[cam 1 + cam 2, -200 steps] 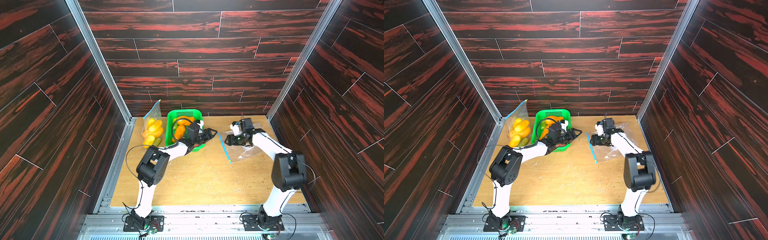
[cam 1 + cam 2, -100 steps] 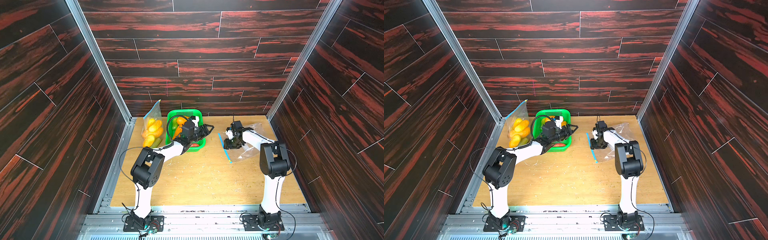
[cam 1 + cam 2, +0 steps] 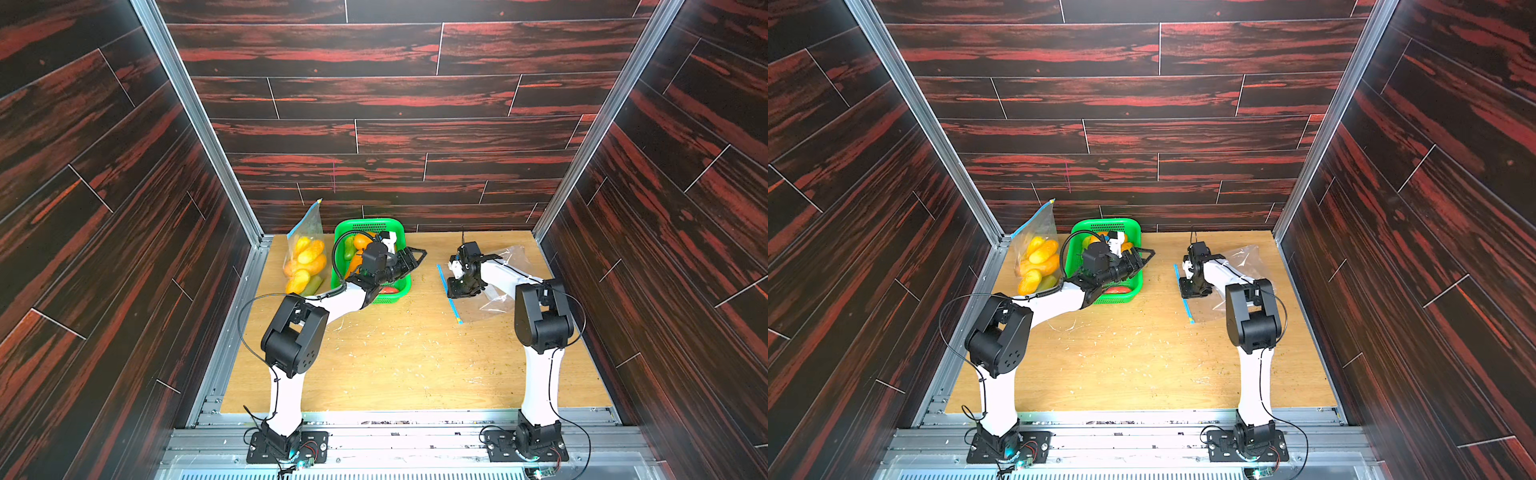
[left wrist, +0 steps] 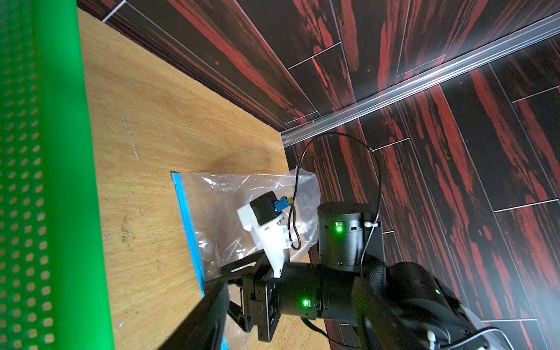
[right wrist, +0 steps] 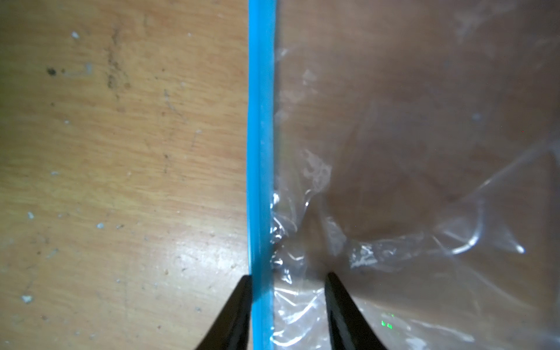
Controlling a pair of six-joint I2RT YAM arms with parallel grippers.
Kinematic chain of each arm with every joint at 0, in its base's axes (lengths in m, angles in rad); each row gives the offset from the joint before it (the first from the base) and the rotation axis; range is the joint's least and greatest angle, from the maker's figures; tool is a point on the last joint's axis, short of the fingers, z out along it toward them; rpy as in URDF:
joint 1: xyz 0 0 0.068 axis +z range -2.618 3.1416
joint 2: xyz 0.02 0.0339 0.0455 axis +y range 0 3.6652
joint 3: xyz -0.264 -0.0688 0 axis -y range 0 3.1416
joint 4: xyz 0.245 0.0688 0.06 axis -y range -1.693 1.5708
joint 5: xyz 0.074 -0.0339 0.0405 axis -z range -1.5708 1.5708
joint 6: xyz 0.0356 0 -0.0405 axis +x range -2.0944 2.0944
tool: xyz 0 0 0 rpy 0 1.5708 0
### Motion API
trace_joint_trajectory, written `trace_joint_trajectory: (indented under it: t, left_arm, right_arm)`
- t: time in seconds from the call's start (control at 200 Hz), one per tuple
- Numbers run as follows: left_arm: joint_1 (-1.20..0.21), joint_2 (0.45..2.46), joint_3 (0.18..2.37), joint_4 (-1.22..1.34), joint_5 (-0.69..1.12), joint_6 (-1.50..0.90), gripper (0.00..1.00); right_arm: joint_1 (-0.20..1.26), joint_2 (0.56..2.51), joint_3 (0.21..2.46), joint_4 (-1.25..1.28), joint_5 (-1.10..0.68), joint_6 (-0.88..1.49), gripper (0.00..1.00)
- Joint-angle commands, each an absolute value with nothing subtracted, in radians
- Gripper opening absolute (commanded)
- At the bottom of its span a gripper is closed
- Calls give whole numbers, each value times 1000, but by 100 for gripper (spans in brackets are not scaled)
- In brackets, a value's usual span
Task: Place the mango in a zip-top bag and seal the zipper
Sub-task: Pick up the zipper food storage bag at the center of the board.
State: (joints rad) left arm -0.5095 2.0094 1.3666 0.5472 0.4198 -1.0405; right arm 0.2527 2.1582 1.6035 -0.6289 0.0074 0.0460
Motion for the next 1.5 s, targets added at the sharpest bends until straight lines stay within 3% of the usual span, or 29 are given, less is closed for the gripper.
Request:
trace_joint_trajectory:
  t: [0.0,0.291,0.401,0.491,0.611,0.812,1.072,1.493]
  left_arm:
    - [-504,2012,1359,569,436,-1037,67]
    - [-504,2020,1362,567,438,-1039,67]
    - [-504,2026,1364,568,439,-1041,67]
    - [-503,2027,1365,568,440,-1044,66]
    - [-504,2022,1362,568,442,-1041,66]
    - [-503,2034,1366,575,449,-1049,66]
    - [-503,2033,1362,578,451,-1051,66]
    - [-503,2032,1359,593,462,-1060,66]
  right_arm:
    - [260,2192,1598,-648,-5,44,30]
    - [277,2193,1573,-626,30,38,24]
    - [300,2211,1579,-636,92,37,36]
    - [305,2226,1579,-643,117,36,37]
    - [305,2223,1568,-629,130,35,22]
    - [304,2204,1566,-603,70,38,17]
    - [304,2190,1548,-585,96,47,0]
    - [308,1978,1457,-484,162,47,0]
